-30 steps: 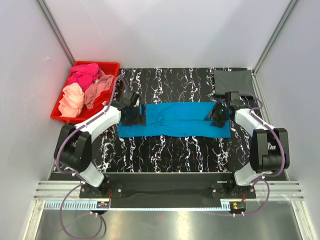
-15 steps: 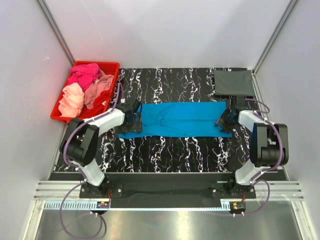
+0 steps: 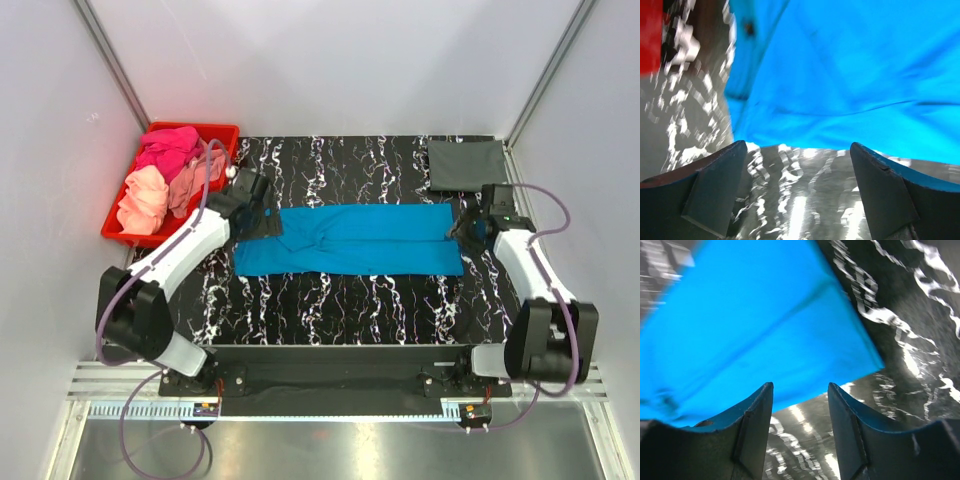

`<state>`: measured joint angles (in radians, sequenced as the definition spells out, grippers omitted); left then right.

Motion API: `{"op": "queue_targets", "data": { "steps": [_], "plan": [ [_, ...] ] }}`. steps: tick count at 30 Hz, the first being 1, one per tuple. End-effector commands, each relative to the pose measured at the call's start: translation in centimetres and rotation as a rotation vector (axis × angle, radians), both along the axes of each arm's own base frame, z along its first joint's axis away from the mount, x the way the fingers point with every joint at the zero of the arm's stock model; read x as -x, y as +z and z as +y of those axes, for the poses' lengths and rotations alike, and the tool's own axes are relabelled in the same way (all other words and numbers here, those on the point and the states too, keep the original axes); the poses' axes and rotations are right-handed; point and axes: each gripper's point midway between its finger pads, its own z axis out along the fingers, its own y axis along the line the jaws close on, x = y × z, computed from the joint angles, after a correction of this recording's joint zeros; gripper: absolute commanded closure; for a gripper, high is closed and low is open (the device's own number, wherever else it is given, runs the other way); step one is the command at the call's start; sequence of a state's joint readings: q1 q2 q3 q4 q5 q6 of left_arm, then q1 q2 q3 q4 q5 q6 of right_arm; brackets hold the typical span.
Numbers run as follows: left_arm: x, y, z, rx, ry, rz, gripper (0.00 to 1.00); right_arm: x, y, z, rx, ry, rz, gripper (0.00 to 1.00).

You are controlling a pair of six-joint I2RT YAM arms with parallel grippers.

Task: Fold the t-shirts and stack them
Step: Fold the tshirt

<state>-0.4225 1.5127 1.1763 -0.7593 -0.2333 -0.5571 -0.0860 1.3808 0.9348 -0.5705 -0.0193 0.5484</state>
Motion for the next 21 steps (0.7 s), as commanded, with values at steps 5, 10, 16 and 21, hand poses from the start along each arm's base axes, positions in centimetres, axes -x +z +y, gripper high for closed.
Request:
{"op": "queue_targets", "data": {
  "steps": [5, 10, 16, 21],
  "plan": [
    [-4.5, -0.6, -3.7, 0.068, -0.085, 0.016, 0.11, 0.1, 8.0, 2.8, -0.106, 0.109, -0.212, 0.44],
    [-8.5, -2.4, -4.6, 0.011, -0.095, 0.029, 0.11, 0.6, 11.0, 2.9, -0.087, 0.138, -0.293, 0.43],
    [-12.4, -4.3, -5.7, -0.028, -0.123, 0.023, 0.10, 0.4, 12.7, 3.5, -0.111, 0.154, -0.370, 0.40],
    [-14.2, -7.4, -6.0, -0.075, -0.133, 0.062, 0.10, 0.1, 13.1, 3.8, -0.128, 0.153, -0.398, 0.40]
  ]
}}
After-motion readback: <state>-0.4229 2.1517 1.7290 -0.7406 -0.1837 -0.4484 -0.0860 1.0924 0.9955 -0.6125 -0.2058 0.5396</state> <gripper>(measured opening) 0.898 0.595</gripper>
